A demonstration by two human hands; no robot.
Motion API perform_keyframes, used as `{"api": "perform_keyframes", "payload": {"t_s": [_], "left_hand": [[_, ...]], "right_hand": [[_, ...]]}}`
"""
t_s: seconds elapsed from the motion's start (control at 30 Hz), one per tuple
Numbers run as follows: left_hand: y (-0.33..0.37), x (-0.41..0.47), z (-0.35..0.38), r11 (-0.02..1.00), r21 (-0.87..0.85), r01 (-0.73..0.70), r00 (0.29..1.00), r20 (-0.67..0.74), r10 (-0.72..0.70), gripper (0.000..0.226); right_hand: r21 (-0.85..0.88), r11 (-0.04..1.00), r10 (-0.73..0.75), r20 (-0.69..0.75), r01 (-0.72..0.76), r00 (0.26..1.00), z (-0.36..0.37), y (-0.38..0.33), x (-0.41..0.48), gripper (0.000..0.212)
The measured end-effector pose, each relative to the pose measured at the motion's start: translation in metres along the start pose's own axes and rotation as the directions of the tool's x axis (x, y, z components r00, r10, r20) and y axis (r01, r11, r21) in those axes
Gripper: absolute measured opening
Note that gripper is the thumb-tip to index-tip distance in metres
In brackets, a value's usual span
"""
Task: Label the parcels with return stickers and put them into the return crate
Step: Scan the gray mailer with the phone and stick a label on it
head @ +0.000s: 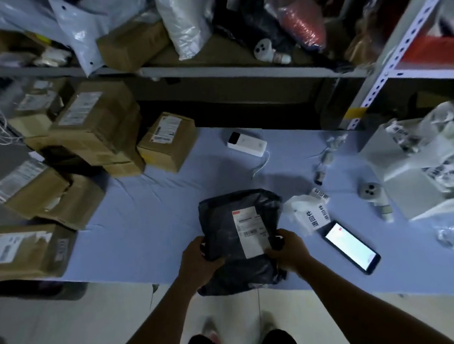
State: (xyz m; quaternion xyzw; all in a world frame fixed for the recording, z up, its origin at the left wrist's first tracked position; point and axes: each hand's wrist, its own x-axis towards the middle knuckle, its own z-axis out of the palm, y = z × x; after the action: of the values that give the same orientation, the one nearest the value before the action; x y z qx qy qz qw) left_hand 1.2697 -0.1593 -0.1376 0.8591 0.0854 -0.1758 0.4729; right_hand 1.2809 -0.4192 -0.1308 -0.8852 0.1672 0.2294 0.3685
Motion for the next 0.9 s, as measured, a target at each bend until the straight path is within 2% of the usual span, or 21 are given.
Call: {"api": "perform_keyframes", "payload": {"t_s": [0.1,0.23,0.27,0.33,0.43,0.53,0.6,0.7,0.73,0.8,0.9], "left_hand": [[0.005,-0.003,0.032,1.000,-0.016,-0.012,1.000,0.025,0.012,0.049],[0.007,-0.003,0.067,1.000,-0.002,-0.014,1.000,0.013,0.014,0.018],[0.006,-0.002,0.074,1.000,0.012,-0.016,1.000,-0.014,0.016,0.016],[-0.001,0.003,0.088,1.000,0.025,0.012,0.996,-0.084,-0.010,0.033],[-0.003,0.005,0.096,0.992,-0.018,0.126,0.976,-0.176,-0.128,0.044],[0.009,0.002,0.100,0.981,-0.062,0.183,0.955,-0.226,-0.193,0.022],[0.018,0.001,0.104,0.975,-0.052,0.215,0.934,-0.282,-0.221,0.012],[0.032,0.000,0.109,0.943,-0.078,0.323,0.864,-0.382,-0.328,0.039],[0.035,-0.001,0.111,0.930,-0.105,0.353,0.841,-0.398,-0.365,0.050],[0.041,-0.003,0.116,0.911,-0.134,0.391,0.812,-0.415,-0.410,0.062],[0.049,-0.005,0.123,0.896,-0.133,0.424,0.789,-0.432,-0.437,0.067]], "right_hand": [[-0.015,0.999,0.037,-0.091,-0.039,0.995,-0.009,0.025,-0.009,0.055],[-0.030,0.995,0.083,-0.201,-0.091,0.976,-0.015,0.045,-0.016,0.055],[-0.042,0.995,0.074,-0.206,-0.085,0.976,-0.017,0.049,-0.017,0.054],[-0.054,0.998,0.030,-0.212,-0.043,0.977,-0.023,0.052,-0.017,0.054],[-0.015,1.000,-0.022,-0.276,0.019,0.961,-0.040,0.059,-0.018,0.053],[-0.054,0.998,-0.062,-0.376,0.045,0.925,-0.067,0.080,-0.013,0.046],[-0.163,0.986,-0.097,-0.371,0.039,0.924,-0.086,0.101,0.000,0.044],[-0.408,0.910,-0.043,-0.266,-0.072,0.963,-0.110,0.127,0.023,0.070],[-0.439,0.894,-0.028,-0.245,-0.086,0.969,-0.116,0.133,0.029,0.077],[-0.414,0.909,-0.052,-0.200,-0.037,0.978,-0.122,0.142,0.041,0.082],[-0.372,0.926,-0.127,-0.137,0.068,0.982,-0.126,0.148,0.051,0.078]]}}
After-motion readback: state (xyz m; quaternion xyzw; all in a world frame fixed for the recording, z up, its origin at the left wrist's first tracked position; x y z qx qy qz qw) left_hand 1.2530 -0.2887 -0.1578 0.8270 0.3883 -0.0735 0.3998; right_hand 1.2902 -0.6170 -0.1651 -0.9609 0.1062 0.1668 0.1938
